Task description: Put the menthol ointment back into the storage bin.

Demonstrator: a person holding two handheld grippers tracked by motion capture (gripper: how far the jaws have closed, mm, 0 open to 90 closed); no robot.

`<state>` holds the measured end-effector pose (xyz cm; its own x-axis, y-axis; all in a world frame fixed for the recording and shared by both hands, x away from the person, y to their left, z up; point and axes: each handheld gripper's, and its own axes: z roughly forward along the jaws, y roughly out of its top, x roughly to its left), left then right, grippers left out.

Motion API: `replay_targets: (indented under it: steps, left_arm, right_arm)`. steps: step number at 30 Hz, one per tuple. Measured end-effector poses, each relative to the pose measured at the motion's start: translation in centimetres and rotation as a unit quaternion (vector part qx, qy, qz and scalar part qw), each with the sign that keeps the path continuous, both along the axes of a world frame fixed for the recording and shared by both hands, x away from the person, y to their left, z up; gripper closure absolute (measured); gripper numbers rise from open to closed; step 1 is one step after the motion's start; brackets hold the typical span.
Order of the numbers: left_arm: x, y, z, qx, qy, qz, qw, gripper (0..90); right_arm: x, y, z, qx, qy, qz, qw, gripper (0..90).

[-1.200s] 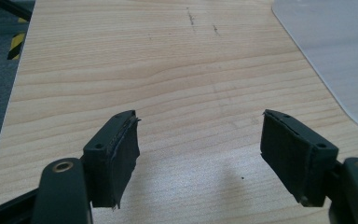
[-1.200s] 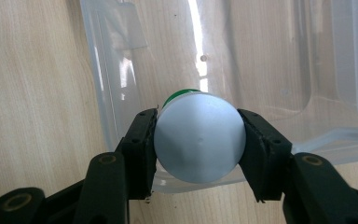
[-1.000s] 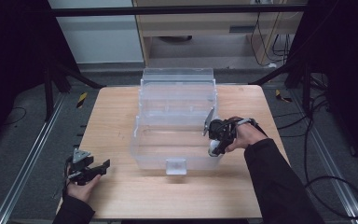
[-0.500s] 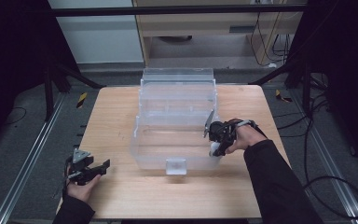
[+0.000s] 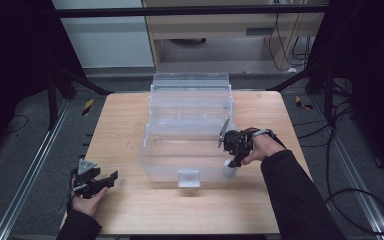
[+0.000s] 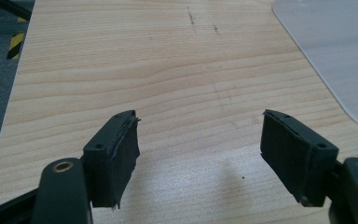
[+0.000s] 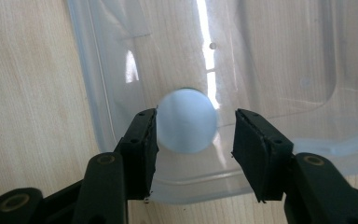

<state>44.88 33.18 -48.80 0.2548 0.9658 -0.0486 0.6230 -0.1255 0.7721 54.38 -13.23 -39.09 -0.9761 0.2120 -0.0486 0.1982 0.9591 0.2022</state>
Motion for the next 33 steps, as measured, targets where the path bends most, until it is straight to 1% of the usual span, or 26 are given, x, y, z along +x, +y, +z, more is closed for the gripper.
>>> replay_targets:
  steps: [5, 9, 13, 16, 17, 20, 22, 23, 25, 26, 27, 29, 31, 33]
  left_arm:
    - [0.0, 0.0, 0.0, 0.0, 0.0, 0.0, 1.0, 27.0]
    - [0.0, 0.0, 0.0, 0.0, 0.0, 0.0, 1.0, 27.1]
    - [0.0, -0.1, 0.0, 0.0, -0.001, -0.002, 1.0, 27.1]
    - [0.0, -0.1, 0.0, -0.002, -0.001, -0.001, 1.0, 27.1]
    - [0.0, -0.1, 0.0, -0.003, -0.001, 0.0, 1.0, 27.1]
    - [0.0, -0.1, 0.1, -0.004, -0.001, 0.0, 1.0, 27.1]
    - [0.0, -0.2, 0.1, -0.003, -0.001, 0.0, 1.0, 27.3]
    - [0.0, -0.2, 0.1, -0.003, -0.001, -0.001, 1.0, 27.5]
    - [0.1, -0.2, 0.0, -0.002, 0.0, -0.002, 1.0, 27.7]
    - [0.0, -0.2, 0.0, -0.002, -0.001, -0.002, 1.0, 27.9]
    - [0.1, -0.2, 0.1, -0.003, -0.001, -0.001, 1.0, 28.1]
    - [0.0, -0.2, 0.1, -0.004, -0.002, -0.001, 1.0, 28.5]
    - [0.0, -0.2, 0.1, -0.004, -0.002, -0.001, 1.0, 29.1]
    - [0.0, -0.1, 0.1, -0.007, -0.002, -0.002, 1.0, 30.0]
  right_arm:
    - [-0.1, -0.2, 0.4, 0.004, -0.006, -0.003, 1.0, 49.7]
    - [-0.3, -0.4, 0.8, 0.013, -0.015, -0.009, 0.9998, 48.3]
    - [-0.5, -0.7, 1.4, 0.033, -0.034, -0.017, 0.9987, 44.3]
    - [-0.8, -1.0, 2.0, 0.05, -0.042, -0.025, 0.9975, 42.8]
    - [-0.9, -1.1, 2.2, 0.055, -0.043, -0.032, 0.9971, 42.4]
    - [-1.4, -1.6, 3.0, 0.07, -0.058, -0.047, 0.9947, 39.3]
    - [-1.8, -2.0, 3.5, 0.087, -0.075, -0.05, 0.9921, 37.1]
    - [-2.1, -2.3, 3.7, 0.098, -0.078, -0.056, 0.9905, 36.2]
    - [-2.5, -2.8, 4.1, 0.119, -0.087, -0.072, 0.9865, 32.9]
    - [-2.7, -3.1, 4.3, 0.125, -0.091, -0.079, 0.9848, 30.5]
    - [-2.9, -3.3, 4.3, 0.132, -0.096, -0.089, 0.9825, 27.1]
    - [-3.2, -3.9, 4.4, 0.143, -0.11, -0.103, 0.9782, 23.5]
    - [-3.7, -4.4, 4.4, 0.159, -0.119, -0.128, 0.9718, 20.6]
    - [-4.0, -4.9, 4.2, 0.175, -0.127, -0.154, 0.9641, 17.4]
